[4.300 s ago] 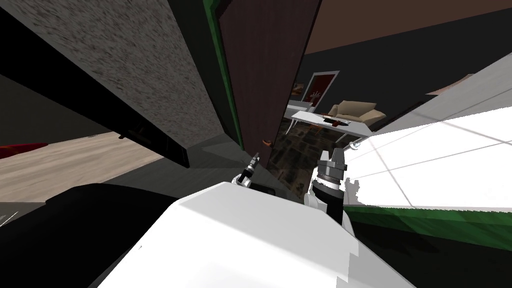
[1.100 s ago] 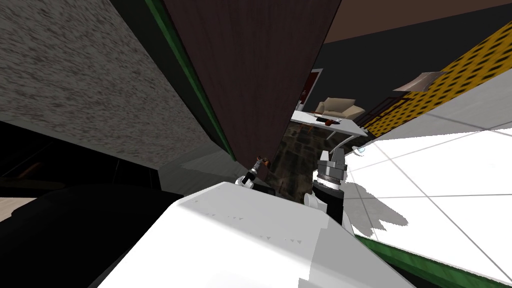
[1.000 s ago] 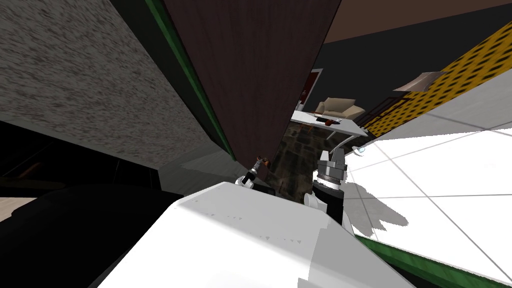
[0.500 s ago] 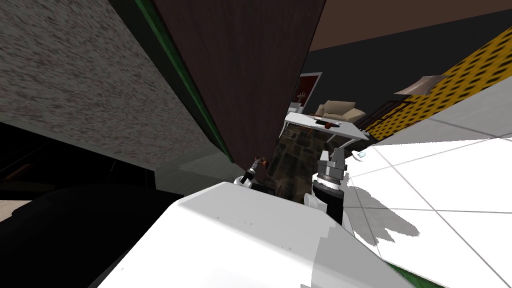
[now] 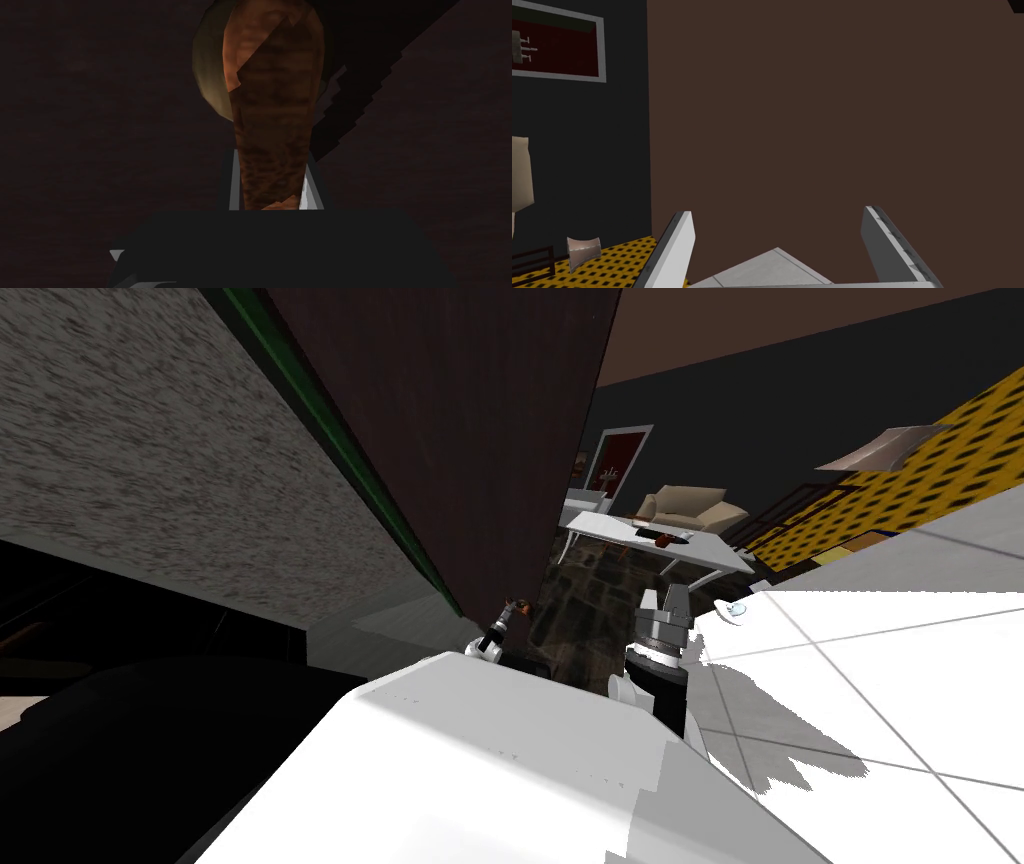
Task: Push the door open
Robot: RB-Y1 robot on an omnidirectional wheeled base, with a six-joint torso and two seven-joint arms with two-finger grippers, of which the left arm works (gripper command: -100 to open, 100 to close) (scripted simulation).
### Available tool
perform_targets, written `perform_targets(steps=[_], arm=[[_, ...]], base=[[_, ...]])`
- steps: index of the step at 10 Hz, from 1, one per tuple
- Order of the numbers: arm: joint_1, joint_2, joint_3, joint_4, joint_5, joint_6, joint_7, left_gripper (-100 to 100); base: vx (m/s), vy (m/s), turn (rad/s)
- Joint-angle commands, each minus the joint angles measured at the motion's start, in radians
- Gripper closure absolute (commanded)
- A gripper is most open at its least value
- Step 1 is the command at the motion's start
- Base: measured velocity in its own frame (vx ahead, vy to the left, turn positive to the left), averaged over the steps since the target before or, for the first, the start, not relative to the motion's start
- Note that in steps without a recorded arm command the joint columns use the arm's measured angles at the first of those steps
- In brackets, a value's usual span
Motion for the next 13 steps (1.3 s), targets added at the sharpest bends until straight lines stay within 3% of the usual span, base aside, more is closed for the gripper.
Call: perform_targets(steps=[1, 7, 13], arm=[[-0.011, 0.015, 0.036, 0.015, 0.01, -0.009, -0.001, 100], [-0.02, 0.012, 0.113, 0.03, 0.027, -0.013, -0.014, 100], [-0.029, -0.011, 0.193, 0.045, 0.044, -0.017, -0.028, 100]], base=[[0.118, -0.119, 0.078], [0.133, -0.135, 0.069], [0.143, -0.135, 0.071]])
